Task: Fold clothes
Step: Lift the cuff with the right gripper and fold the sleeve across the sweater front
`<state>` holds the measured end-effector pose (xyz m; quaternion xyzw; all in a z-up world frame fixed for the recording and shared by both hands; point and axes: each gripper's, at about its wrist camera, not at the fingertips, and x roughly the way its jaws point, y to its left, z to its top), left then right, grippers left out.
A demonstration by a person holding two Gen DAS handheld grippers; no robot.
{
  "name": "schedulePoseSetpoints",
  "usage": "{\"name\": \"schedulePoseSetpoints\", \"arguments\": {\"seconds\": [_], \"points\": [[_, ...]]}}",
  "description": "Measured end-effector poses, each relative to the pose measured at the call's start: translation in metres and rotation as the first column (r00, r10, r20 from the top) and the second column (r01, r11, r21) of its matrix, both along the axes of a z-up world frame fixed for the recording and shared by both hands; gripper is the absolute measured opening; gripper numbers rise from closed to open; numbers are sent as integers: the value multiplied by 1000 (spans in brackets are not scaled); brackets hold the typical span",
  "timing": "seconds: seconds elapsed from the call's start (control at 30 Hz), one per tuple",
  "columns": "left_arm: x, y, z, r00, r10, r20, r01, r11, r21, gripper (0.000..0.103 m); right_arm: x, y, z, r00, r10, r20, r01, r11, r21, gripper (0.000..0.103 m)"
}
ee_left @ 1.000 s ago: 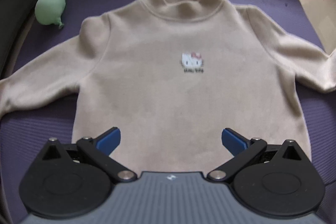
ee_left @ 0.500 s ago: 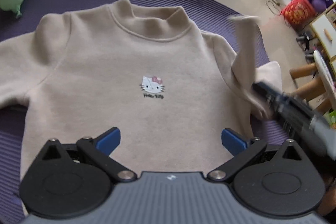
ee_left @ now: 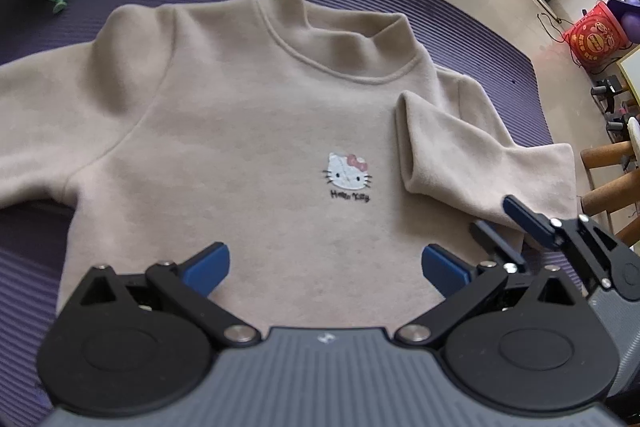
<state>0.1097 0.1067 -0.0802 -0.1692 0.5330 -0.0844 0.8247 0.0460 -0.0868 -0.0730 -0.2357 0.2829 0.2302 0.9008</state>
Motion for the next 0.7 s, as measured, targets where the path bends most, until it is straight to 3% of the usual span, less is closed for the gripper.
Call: {"name": "schedulePoseSetpoints", "arguments": {"seconds": [0.37,0.4,0.5,0.7], "points": [[17,-5,-5,1000,5,-17,-6,998,-70,102,26,13,-20,997,58,-54,-62,996,-67,26],[19,-4,-6,1000,12,-21,-14,997,-80,102,27,13,-20,997,59,-57,-62,996,-57,17],[24,0,-8,998,41,-40,-45,992,-118,102,23,6,-11,997,47,-66,-47,999,5,6],[36,6,-12,995,66,-73,-82,966,-247,102,8,-15,20,996,36,-79,-22,986,168,6]]}}
